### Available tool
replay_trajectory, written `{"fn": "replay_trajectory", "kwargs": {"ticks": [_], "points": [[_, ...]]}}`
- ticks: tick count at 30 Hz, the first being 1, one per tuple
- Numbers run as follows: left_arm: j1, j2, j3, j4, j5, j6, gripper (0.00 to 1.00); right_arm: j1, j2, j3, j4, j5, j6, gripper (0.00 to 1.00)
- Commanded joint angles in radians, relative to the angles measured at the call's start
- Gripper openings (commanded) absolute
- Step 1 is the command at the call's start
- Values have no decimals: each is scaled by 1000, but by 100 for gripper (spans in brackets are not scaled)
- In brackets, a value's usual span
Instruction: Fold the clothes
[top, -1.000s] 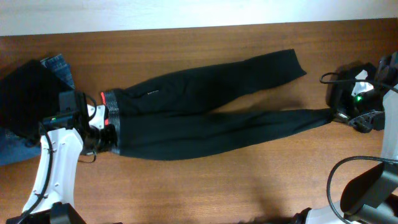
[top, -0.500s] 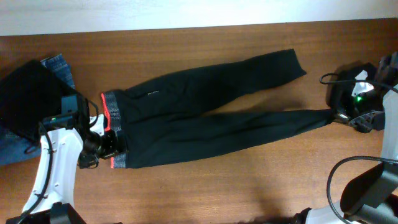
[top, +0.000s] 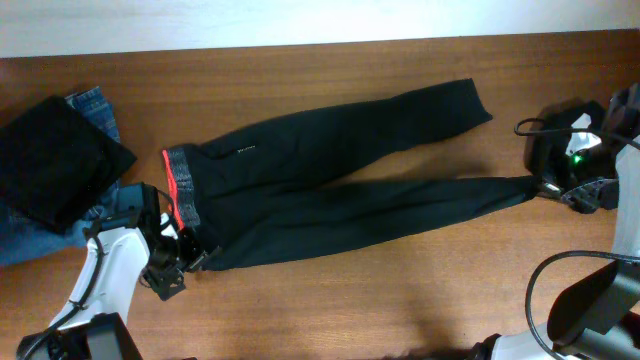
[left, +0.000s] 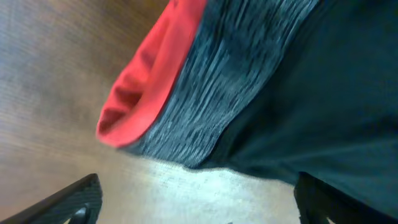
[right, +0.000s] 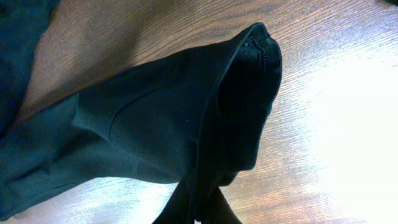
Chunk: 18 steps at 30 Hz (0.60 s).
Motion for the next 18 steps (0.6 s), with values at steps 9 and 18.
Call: {"fn": "replay_trajectory", "kwargs": {"ticks": [9,18], "points": [[1,2,-10,74,21,-43,69,6,4,21,-1,9,-10,4],[2,2,-15,78,17,-43,44,6,4,21,0,9,-10,5]]}}
